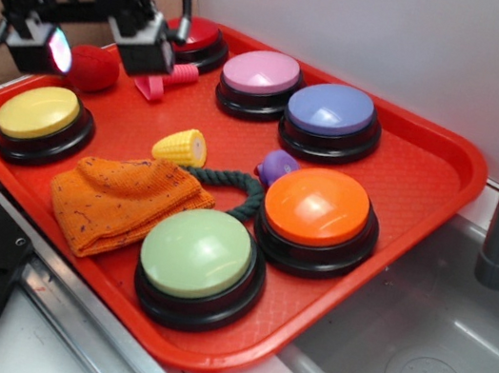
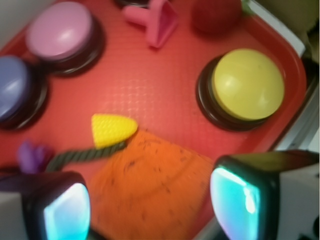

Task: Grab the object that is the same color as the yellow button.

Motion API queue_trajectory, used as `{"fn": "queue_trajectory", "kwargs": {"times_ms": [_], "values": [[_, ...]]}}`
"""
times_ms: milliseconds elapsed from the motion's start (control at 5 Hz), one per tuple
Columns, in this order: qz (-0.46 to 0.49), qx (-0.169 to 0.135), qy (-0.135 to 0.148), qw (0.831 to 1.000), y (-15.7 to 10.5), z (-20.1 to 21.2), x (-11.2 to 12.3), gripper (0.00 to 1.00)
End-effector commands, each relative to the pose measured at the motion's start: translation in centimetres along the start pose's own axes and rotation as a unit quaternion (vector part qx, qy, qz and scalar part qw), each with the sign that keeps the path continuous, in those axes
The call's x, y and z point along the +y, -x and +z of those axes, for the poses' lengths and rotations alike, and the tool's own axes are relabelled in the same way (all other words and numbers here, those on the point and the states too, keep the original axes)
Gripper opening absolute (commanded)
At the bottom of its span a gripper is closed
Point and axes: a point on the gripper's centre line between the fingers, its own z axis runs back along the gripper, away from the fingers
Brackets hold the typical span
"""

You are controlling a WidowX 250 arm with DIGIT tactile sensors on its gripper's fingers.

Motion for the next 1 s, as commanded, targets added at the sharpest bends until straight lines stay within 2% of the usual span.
{"fn": "queue_trajectory", "kwargs": {"times_ms": [0,200,400,800], "values": [[0.023,-0.014,0.040,0.999,-1.8,-5.0,-2.1,1.00],[0.009,0.002,0.078,0.997,-1.8,-6.4,-3.0,1.00],[-0.004,0.017,0.094,0.995,-1.8,-7.8,-3.6,1.00],[-0.001,0.008,0.067,0.998,-2.4,-9.2,-3.4,1.00]]}}
